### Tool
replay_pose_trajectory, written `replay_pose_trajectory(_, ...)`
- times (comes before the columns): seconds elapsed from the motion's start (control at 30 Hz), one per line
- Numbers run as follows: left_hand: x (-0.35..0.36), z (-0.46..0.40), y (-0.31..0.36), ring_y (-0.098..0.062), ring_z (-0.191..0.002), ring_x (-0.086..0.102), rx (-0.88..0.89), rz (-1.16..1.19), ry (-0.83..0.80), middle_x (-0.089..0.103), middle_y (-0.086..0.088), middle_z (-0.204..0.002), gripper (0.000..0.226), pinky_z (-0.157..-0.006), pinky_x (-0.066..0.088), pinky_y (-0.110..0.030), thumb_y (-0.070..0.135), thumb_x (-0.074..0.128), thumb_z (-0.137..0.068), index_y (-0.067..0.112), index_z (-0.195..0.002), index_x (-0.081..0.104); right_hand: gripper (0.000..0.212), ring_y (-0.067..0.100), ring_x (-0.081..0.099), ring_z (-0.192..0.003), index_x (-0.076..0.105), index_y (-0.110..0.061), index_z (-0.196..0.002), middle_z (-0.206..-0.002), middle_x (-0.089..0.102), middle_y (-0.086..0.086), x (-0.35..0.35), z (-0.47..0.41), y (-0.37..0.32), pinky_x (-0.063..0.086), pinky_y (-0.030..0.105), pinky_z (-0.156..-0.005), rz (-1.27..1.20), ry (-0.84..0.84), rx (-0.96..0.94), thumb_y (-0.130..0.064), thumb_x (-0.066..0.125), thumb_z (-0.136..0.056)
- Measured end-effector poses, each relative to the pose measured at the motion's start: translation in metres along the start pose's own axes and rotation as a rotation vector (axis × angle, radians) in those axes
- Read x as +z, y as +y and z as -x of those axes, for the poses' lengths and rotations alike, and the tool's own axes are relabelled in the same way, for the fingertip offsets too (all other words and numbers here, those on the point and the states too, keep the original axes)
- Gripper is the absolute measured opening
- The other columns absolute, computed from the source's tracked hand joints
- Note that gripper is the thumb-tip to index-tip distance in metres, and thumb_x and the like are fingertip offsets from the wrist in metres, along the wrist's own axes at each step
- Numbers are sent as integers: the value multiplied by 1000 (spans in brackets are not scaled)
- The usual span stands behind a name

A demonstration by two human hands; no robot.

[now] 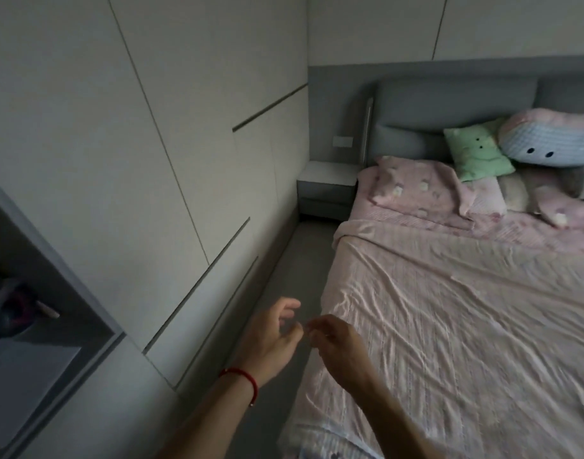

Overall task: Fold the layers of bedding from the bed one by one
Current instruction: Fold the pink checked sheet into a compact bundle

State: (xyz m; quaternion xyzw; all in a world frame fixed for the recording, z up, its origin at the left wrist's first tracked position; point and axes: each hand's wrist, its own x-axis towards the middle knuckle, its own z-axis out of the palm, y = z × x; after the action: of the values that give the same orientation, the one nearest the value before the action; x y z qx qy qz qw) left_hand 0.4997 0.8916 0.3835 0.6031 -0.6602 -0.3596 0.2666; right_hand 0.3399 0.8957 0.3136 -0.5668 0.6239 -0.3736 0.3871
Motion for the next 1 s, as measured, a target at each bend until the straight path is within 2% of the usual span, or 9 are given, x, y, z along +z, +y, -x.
replay_pose_trajectory(0.1,-23,-55,-20,-12,-113,61,36,36,-73,62,6,-127,34,-98,53,-39,20,63,-94,35,-124,58,19,3,68,-84,71,-28,-111,-95,72,-10,16,-40,-11,57,25,-74,-3,116,41,-25,58,-98)
replay_pose_trajectory(0.17,-36,-87,-35,-11,-112,61,61,48,-112,62,5,-126,34,-95,52,-32,18,62,-94,32,-124,58,17,3,68,-83,70,-26,-111,-95,72,-9,27,-60,-18,58,26,-72,0,186,72,-21,59,-99)
replay_pose_trajectory(0.23,-54,-124,-56,-10,-112,60,106,41,-190,60,7,-126,34,-85,50,-22,18,62,-94,31,-125,57,18,1,68,-86,69,-28,-111,-97,71,-11,48,-82,-29,59,29,-79,19,279,105,-20,58,-100)
replay_pose_trajectory(0.33,-77,-166,-66,-3,-102,60,147,51,-317,60,9,-122,30,-70,43,-11,19,61,-96,32,-122,55,16,-2,67,-87,68,-33,-110,-97,70,-14,72,-104,-47,58,25,-80,38,362,184,-25,59,-100)
replay_pose_trajectory(0.4,-85,-193,-68,2,-93,58,170,63,-378,60,10,-115,26,-63,41,-8,18,60,-98,29,-120,54,16,0,67,-88,68,-33,-112,-99,70,-15,79,-116,-55,58,24,-79,41,382,224,-26,60,-100)
replay_pose_trajectory(0.53,-69,-268,-58,-2,-91,54,182,73,-503,58,-4,-118,31,-60,43,-5,3,58,-96,14,-125,57,19,5,68,-87,68,-30,-116,-100,70,-12,73,-143,-50,59,28,-79,10,518,325,-24,60,-100)
replay_pose_trajectory(0.7,2,-335,-29,-4,-89,54,219,6,-640,56,0,-107,32,-64,43,-15,2,59,-95,9,-126,57,18,6,71,-84,69,-34,-112,-97,73,-8,38,-168,-7,62,36,-79,-88,644,447,-27,61,-98)
replay_pose_trajectory(0.83,50,-381,-20,0,-83,53,253,-90,-754,55,3,-99,24,-61,43,-9,1,59,-94,16,-111,56,17,10,70,-84,69,-29,-114,-101,71,-5,10,-200,17,62,33,-76,-136,702,534,-26,60,-100)
replay_pose_trajectory(1.0,79,-480,-20,-19,-97,62,273,-243,-832,59,7,-96,20,-91,55,-40,20,66,-85,30,-101,59,20,16,72,-81,69,-25,-116,-95,72,-5,-13,-267,31,58,27,-66,-131,751,628,-25,59,-99)
